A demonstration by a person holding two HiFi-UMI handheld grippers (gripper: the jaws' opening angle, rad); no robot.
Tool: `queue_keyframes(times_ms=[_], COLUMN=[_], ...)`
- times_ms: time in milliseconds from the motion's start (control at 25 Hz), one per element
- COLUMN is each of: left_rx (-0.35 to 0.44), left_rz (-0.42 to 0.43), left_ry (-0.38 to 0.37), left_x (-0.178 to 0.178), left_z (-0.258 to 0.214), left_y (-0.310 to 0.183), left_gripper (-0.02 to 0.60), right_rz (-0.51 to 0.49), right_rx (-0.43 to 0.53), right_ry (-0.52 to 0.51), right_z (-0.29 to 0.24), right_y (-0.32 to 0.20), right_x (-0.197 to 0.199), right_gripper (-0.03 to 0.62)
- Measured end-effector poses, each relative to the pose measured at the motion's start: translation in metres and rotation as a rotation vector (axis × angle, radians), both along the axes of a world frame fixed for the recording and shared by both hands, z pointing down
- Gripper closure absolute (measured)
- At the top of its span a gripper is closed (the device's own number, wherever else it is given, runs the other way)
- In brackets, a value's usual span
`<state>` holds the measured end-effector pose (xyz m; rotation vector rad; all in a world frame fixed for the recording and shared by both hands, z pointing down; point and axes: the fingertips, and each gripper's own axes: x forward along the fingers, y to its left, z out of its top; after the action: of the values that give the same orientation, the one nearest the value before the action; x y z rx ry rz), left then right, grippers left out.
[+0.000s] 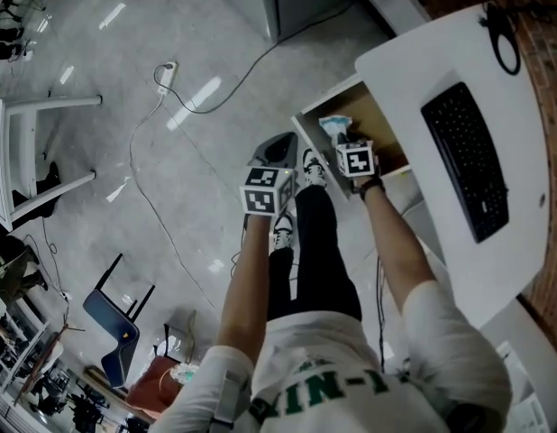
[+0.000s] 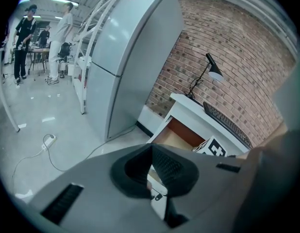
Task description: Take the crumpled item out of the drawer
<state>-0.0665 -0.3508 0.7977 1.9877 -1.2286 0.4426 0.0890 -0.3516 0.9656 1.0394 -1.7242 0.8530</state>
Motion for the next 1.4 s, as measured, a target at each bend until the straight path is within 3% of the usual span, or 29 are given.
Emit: queue_keyframes(times_ms=[440,840,1040,1400], left_rx=[0.056,0.102,0.193,0.393], left_rz=[0.002,0.060,0.066,0.066], left_ry=[0.040,-0.007,0.011,-0.030], left_x=[0.009,0.020,0.025,0.020], left_z=[-0.051,-0.109,-0.162,-0.265], left_y=[0.044,0.090,0.099,0.122], left_gripper=[0.588,0.588,0.588,0.588], right_rz=[0.086,0.218,0.312,0.376], right_rx=[0.155,0.367,0.502,0.740], right_ry=[-0.051,-0.085,-0.138,-0.201], right_z=[-0.108,-0.205,-0.276,-0.410], right_y=[0.044,0.093,0.105,0.134], right_x=[0.007,0.038,0.045,0.045], right_gripper=[0.540,0.540,0.540,0.540])
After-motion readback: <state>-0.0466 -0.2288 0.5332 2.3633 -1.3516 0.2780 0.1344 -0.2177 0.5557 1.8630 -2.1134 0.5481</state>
